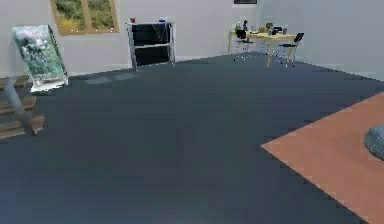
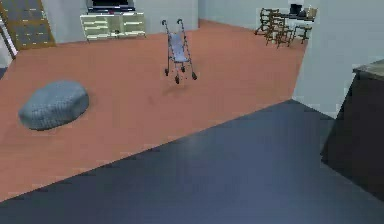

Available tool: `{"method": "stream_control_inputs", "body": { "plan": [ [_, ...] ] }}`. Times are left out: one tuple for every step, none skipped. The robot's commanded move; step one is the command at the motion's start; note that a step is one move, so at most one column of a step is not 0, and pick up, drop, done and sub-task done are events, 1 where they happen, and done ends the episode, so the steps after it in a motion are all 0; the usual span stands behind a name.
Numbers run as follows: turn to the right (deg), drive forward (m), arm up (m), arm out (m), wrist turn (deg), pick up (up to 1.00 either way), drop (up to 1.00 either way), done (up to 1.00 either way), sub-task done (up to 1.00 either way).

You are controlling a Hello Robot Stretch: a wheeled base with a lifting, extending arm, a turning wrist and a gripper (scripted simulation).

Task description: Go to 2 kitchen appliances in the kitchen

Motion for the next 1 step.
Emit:
{"method": "stream_control_inputs", "body": {
  "plan": [
    [45.0,0.00,0.00,0.00,0.0,0.00,0.00,0.00,0.00]
  ]
}}
